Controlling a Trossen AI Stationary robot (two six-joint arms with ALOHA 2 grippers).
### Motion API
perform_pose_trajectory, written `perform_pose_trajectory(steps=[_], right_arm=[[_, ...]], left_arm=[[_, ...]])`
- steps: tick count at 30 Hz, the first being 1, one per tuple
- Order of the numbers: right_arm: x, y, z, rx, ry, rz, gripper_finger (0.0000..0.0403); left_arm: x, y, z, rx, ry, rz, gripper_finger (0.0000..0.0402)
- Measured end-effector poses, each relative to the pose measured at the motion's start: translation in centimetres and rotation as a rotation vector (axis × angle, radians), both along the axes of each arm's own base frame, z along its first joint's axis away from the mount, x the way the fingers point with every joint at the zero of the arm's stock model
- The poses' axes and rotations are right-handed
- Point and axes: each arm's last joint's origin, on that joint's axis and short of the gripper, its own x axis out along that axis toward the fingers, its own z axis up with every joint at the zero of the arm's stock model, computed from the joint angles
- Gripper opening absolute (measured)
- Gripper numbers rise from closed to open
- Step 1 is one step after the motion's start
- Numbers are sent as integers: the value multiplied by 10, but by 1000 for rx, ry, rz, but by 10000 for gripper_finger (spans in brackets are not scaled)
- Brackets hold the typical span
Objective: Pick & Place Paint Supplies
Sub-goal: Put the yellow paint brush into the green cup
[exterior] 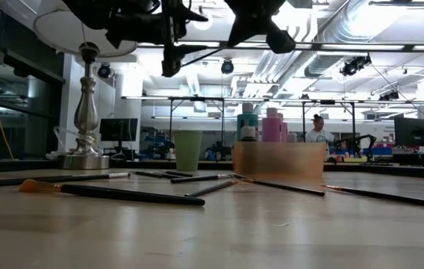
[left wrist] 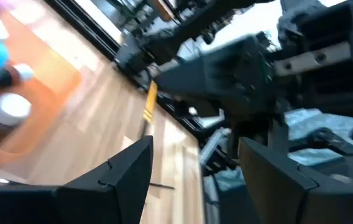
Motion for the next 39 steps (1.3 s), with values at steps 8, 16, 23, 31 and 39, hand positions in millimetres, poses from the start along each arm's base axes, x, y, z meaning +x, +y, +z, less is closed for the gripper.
perform_pose_trajectory(steps=[8,16,23,31,39], right_arm=[[-1,11,0,9,-11,27,3],[3,9,4,23,-73,24,3],[5,1,6,29,-102,6,3],[5,-1,6,37,-105,5,3],[6,3,6,53,-107,32,3]], left_arm=[[-1,2,-5,103,36,67,232],[-3,-1,-14,58,113,10,232],[-4,-2,-15,32,120,-25,232],[-4,-2,-16,23,136,-23,185],[-4,-2,-16,29,136,-15,70]])
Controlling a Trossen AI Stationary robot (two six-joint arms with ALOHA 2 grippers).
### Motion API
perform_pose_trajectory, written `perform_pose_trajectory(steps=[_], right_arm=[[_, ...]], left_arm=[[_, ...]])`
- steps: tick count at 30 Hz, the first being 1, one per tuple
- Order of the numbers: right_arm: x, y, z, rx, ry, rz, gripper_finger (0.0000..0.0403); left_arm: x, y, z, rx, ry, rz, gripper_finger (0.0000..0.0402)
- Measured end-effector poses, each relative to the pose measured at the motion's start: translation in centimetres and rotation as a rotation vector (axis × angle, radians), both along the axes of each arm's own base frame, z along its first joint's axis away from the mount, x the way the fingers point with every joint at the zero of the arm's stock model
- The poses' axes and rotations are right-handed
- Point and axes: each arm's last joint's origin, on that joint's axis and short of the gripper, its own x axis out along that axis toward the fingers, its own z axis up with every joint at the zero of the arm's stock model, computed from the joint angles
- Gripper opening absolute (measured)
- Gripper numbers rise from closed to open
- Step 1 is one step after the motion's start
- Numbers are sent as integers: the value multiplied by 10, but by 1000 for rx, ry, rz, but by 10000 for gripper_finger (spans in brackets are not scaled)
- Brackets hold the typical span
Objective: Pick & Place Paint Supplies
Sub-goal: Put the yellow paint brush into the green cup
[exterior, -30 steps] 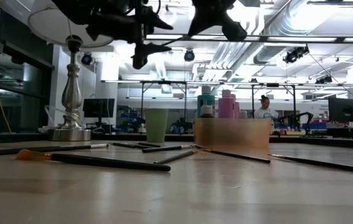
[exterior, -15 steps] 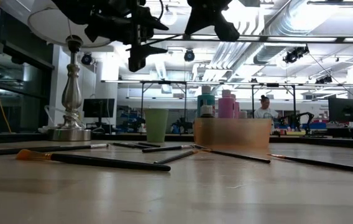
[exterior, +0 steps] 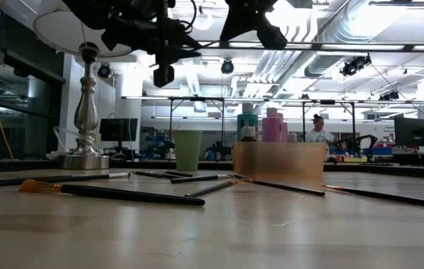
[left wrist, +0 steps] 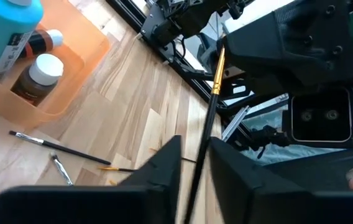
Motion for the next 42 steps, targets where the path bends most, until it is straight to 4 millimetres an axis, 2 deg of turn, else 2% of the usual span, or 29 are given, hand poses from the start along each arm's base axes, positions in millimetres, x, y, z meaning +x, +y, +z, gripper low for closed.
perform_pose_trajectory(steps=[4,16,19,22,27,30,33,36,39,42], right_arm=[[0,0,0,9,-11,-5,4],[0,0,0,215,-248,-128,10],[-2,0,-2,298,-342,-202,36],[-8,-1,-4,438,-490,-327,82],[-26,-10,-11,718,-647,-574,169],[-35,-15,-16,834,-703,-729,203],[-39,-20,-18,899,-745,-820,221],[-40,-20,-18,911,-764,-840,224],[-40,-20,-18,911,-765,-839,221],[-40,-20,-18,911,-766,-838,217]], left_arm=[[0,0,0,26,-7,-7,12],[0,2,-1,127,-15,27,5],[1,3,-1,177,-11,57,4],[1,5,-2,273,4,113,3],[0,13,-3,495,65,296,3],[-1,18,-1,614,109,431,2],[-1,22,5,716,97,549,2],[4,28,12,806,39,651,2],[12,33,10,848,-1,718,2],[21,40,-1,858,2,771,2]])
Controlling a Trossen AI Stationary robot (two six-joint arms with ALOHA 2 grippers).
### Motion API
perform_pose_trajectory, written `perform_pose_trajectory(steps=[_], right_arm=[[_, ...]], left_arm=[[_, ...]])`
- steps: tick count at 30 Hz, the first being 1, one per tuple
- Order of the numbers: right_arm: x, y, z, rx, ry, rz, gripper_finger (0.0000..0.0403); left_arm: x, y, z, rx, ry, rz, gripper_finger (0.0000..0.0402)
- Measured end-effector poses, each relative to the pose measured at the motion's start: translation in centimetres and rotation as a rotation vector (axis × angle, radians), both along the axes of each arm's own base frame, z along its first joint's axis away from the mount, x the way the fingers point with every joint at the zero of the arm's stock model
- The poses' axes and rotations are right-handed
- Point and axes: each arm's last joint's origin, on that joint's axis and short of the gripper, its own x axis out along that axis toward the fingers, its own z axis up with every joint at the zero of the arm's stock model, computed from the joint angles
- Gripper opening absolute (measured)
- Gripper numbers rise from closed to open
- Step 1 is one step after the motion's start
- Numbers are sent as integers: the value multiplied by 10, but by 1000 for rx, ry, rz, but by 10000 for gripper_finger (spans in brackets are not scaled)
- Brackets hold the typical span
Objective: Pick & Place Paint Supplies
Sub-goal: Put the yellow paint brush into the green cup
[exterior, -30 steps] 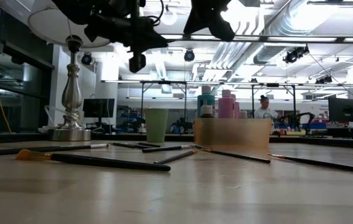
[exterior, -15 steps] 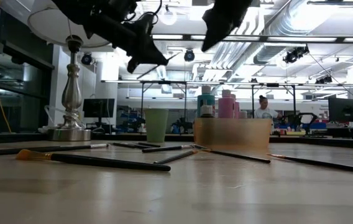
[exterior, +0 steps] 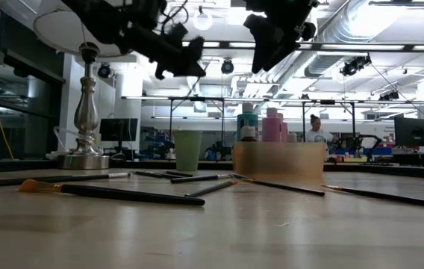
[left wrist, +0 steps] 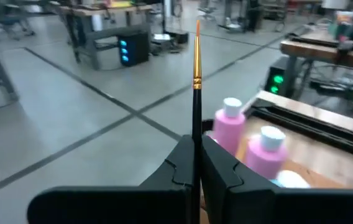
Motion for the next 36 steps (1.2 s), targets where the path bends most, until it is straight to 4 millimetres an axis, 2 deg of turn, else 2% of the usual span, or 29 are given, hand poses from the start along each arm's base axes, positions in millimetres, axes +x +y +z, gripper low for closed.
perform_pose_trajectory(steps=[8,13,18,28,36], right_arm=[[0,0,0,-5,-4,-4,217],[0,0,0,-5,-4,-5,217],[0,0,0,-6,-1,-2,216],[0,-1,0,-8,3,0,216],[0,-1,0,-19,20,17,216]], left_arm=[[17,17,-30,-6,-70,269,2],[24,27,-43,27,-113,311,3],[27,36,-65,-12,-73,388,11],[21,55,-77,-29,-91,422,15],[20,57,-78,-40,-71,399,16]])
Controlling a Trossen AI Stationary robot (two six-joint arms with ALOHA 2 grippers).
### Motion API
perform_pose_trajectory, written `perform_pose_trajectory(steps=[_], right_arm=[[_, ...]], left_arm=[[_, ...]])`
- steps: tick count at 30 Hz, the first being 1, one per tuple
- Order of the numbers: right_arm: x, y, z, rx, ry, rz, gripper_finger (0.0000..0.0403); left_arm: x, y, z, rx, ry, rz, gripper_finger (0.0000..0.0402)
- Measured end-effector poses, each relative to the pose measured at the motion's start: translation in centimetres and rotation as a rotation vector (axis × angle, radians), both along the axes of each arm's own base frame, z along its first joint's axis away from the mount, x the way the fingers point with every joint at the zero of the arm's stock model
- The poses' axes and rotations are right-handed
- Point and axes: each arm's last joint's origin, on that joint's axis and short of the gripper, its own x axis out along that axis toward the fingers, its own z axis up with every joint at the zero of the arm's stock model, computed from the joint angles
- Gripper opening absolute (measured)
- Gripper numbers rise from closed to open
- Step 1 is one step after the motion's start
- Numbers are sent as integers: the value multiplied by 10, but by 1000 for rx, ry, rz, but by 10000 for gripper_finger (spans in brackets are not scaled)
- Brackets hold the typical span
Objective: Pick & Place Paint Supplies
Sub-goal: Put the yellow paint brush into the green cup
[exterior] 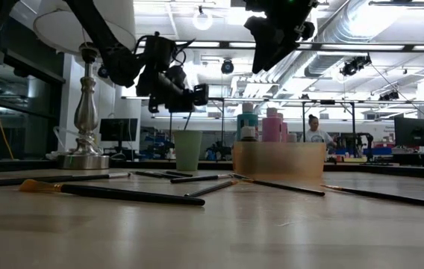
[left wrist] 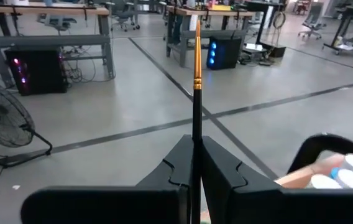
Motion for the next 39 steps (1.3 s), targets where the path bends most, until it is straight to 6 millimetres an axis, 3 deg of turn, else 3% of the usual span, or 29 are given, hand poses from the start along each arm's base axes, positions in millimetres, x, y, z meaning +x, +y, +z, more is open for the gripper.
perform_pose_trajectory(steps=[12,29,34,39], right_arm=[[0,0,0,-6,10,10,216],[0,0,0,12,11,19,216],[-5,1,4,173,-38,23,216],[-14,1,4,553,-42,10,216]], left_arm=[[-1,-2,-9,-56,88,-6,24],[-3,-3,-2,-47,74,-11,142],[-8,-9,22,-10,53,-100,148],[-19,-21,51,-11,21,-252,148]])
